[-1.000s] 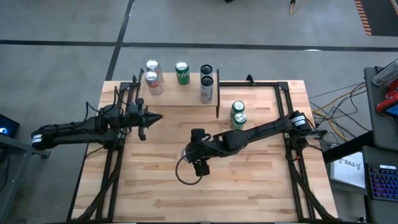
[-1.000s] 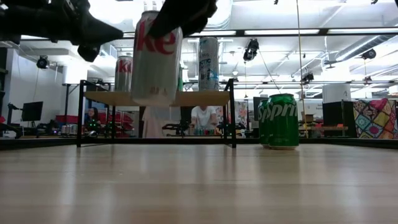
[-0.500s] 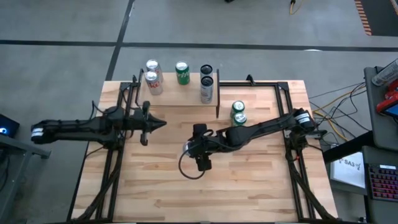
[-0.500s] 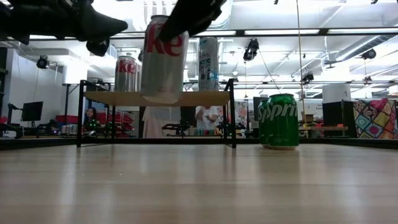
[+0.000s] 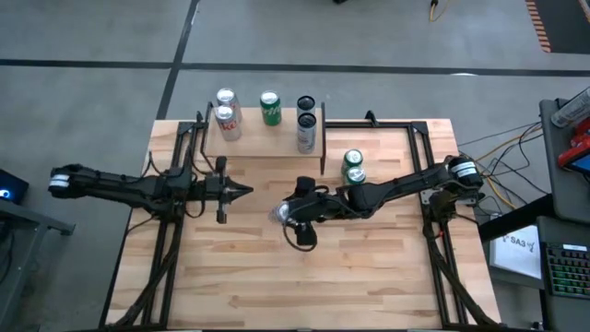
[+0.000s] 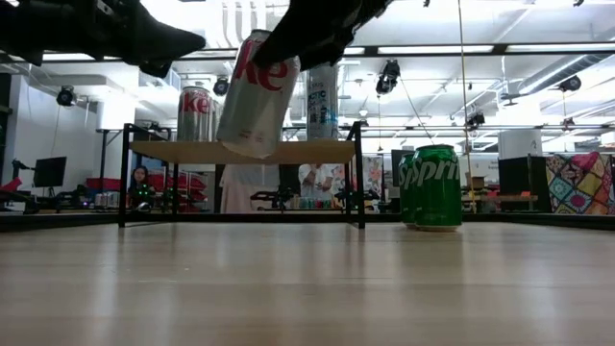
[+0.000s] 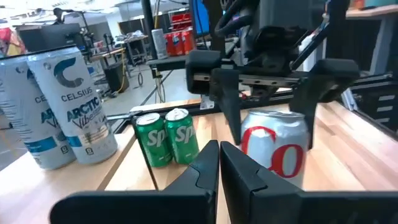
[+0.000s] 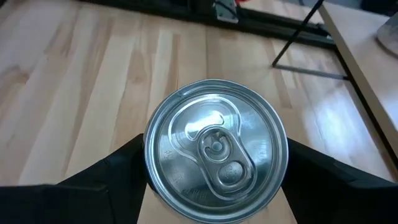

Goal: Place canned beverage on shelf
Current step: Put the red-silver soda can aligned with the other red-silver soda cans on the shelf

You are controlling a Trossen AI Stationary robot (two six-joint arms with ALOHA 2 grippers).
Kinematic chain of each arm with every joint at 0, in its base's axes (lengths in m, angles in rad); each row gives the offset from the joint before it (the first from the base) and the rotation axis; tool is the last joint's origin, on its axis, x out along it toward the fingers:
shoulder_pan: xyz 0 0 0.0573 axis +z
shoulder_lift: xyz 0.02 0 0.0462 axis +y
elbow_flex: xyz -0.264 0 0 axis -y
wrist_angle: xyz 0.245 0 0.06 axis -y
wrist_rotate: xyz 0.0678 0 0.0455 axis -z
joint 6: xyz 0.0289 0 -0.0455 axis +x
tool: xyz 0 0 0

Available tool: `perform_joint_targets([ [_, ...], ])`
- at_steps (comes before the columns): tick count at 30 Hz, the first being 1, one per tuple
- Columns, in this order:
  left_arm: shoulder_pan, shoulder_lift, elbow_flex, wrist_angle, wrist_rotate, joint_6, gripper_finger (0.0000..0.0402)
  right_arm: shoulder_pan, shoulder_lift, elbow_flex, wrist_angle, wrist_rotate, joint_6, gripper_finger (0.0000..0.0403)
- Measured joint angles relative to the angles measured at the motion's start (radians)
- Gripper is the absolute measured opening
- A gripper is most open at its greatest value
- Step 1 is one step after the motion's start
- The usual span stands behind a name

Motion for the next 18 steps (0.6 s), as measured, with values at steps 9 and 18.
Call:
perform_joint_targets([
  [9,-0.002,0.096,0.000,0.034,-0.033,-0.001,0.0000,-0.004,-0.010,-0.089,0.178,0.051,-0.012,0.0290],
  [18,-0.073,0.215,0.000,0.089,-0.162,0.031,0.0000,-0.006,-0.012,-0.139,0.243,0.076,-0.037,0.0290],
])
